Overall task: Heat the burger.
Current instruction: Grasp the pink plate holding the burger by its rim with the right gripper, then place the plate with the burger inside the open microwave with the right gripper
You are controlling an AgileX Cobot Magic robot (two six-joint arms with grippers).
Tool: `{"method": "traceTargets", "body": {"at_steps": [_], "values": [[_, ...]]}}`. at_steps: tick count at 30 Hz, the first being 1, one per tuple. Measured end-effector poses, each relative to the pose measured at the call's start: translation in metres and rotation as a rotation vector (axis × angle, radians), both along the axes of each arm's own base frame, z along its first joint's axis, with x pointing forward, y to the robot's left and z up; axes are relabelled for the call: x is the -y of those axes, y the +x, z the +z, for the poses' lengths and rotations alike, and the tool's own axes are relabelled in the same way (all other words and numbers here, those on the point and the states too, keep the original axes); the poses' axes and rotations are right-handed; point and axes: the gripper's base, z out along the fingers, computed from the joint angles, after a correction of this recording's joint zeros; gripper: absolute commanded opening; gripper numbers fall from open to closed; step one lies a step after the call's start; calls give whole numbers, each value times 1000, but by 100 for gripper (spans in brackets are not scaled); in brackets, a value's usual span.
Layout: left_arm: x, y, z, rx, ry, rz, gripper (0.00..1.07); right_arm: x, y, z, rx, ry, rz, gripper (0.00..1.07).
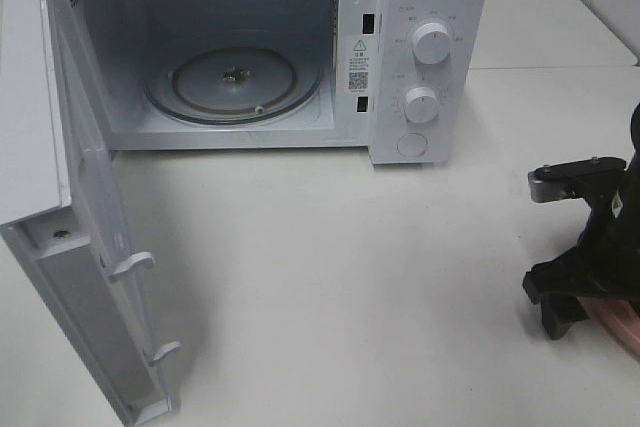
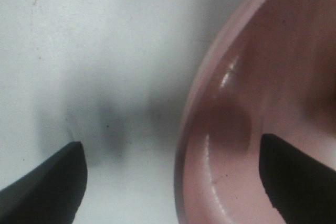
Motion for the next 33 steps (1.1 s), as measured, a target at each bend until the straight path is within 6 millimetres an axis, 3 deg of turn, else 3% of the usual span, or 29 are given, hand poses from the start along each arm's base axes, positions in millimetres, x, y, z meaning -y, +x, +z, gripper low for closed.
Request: {"method": "traceTargets", "body": {"at_steps": [8, 12, 14, 15, 16, 17, 19, 20, 21, 22, 23, 26, 33], "values": [[0, 0, 0, 0, 0, 0, 100, -1, 2, -8, -10, 7, -5, 82], [0, 0, 0, 0, 0, 0, 100, -1, 2, -8, -10, 10, -8, 73], [0, 0, 0, 0, 0, 0, 100, -1, 3, -8, -7, 9, -9, 61], [0, 0, 0, 0, 0, 0, 100, -1, 3, -8, -7, 9, -9, 61], [0, 0, 0, 0, 0, 0, 100, -1, 3, -7, -5, 4, -3, 50], [0, 0, 0, 0, 0, 0, 100, -1, 3, -7, -5, 4, -3, 50], [0, 0, 0, 0, 0, 0, 100, 1, 4, -7, -3, -11, 14, 32], [0, 0, 0, 0, 0, 0, 100, 1, 4, -7, -3, -11, 14, 32], [0, 0, 0, 0, 0, 0, 100, 1, 4, -7, -2, -15, 20, 20], [0, 0, 0, 0, 0, 0, 100, 1, 4, -7, -2, -15, 20, 20], [0, 0, 0, 0, 0, 0, 100, 3, 4, -7, -2, -21, 24, 7], [0, 0, 0, 0, 0, 0, 100, 3, 5, -6, -5, -21, 21, 0], [0, 0, 0, 0, 0, 0, 100, 2, 5, -6, -5, -22, 13, 0]]}}
